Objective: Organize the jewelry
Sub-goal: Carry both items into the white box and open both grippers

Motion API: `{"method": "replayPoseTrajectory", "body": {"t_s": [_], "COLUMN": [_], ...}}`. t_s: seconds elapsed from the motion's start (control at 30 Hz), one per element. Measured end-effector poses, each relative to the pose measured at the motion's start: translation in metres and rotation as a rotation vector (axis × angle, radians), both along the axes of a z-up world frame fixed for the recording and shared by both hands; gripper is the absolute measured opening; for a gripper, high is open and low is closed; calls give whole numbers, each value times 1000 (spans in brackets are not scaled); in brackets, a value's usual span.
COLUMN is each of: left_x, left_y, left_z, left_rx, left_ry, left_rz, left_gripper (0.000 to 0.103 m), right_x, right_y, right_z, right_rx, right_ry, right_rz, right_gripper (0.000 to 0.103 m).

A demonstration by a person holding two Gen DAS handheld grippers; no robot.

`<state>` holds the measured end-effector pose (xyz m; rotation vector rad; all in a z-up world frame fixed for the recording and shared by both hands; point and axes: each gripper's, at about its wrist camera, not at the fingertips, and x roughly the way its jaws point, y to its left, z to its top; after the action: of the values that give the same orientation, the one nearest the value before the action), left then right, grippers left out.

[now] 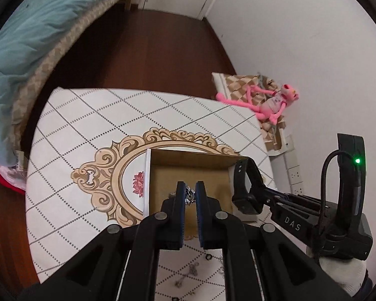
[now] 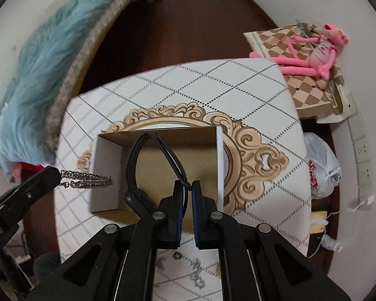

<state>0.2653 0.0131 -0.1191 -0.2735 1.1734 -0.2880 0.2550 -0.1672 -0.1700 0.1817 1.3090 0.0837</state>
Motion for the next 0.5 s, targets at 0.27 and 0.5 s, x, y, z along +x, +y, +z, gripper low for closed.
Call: {"method": "replayPoseTrajectory", "body": {"t_s": [0.27,0.5], "left_x": [21,18], "left_y": [-5,-5], "left_z": [-24,-15], "left_rx": [84,223], "left_ry": [73,15], "left_rz": [30,53], "left_gripper": [10,67], "right_x": [26,23], "right_y": [16,16], "right_z": [-30,-15], "right_rx": [-95,-118], "right_ry": [68,32], "right_rz": [56,48], "right_gripper": [11,57]}}
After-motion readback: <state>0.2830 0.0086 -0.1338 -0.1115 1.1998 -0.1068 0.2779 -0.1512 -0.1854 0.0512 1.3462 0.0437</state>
